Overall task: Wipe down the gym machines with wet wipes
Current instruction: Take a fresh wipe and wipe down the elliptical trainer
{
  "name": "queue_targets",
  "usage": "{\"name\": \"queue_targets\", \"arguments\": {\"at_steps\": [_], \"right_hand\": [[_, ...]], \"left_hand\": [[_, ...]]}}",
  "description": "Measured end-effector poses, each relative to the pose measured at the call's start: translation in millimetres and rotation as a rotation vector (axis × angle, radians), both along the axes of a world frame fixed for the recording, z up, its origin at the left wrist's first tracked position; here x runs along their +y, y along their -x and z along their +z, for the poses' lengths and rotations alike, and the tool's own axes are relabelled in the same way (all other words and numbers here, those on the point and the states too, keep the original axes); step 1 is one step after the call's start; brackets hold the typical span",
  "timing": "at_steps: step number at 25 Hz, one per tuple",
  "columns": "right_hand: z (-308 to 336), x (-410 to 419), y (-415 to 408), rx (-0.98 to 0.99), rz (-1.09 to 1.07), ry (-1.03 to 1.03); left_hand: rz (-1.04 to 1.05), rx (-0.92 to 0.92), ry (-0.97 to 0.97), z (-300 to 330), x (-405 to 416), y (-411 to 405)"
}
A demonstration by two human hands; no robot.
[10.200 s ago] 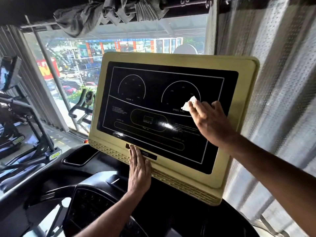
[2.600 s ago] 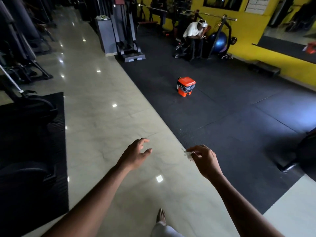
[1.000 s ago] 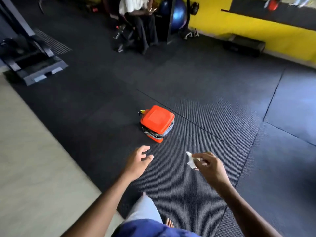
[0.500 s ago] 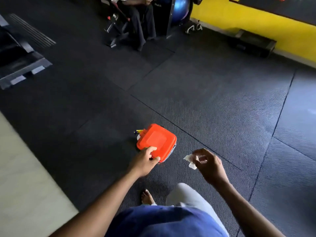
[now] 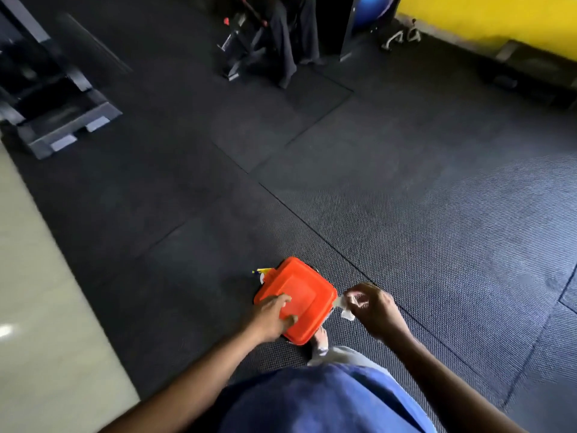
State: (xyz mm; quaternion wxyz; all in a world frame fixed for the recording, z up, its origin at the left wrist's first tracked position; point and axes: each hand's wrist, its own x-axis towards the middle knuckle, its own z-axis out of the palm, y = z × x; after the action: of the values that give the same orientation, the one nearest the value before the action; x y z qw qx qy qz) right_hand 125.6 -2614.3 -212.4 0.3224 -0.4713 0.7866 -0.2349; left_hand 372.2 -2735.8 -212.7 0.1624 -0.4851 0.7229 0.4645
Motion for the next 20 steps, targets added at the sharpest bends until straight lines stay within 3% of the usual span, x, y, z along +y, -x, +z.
{"name": "queue_targets", "arguments": {"at_steps": [7, 20], "right_hand": [[-40, -39, 18, 0.018, 0.209, -0.014], [-53, -79, 31, -0.031, 0.238, -0.062]], "left_hand": [[-0.013, -0.085, -0.011, -12, -27, 44], [-0.076, -0.178, 0.041, -13, -38, 45]]}}
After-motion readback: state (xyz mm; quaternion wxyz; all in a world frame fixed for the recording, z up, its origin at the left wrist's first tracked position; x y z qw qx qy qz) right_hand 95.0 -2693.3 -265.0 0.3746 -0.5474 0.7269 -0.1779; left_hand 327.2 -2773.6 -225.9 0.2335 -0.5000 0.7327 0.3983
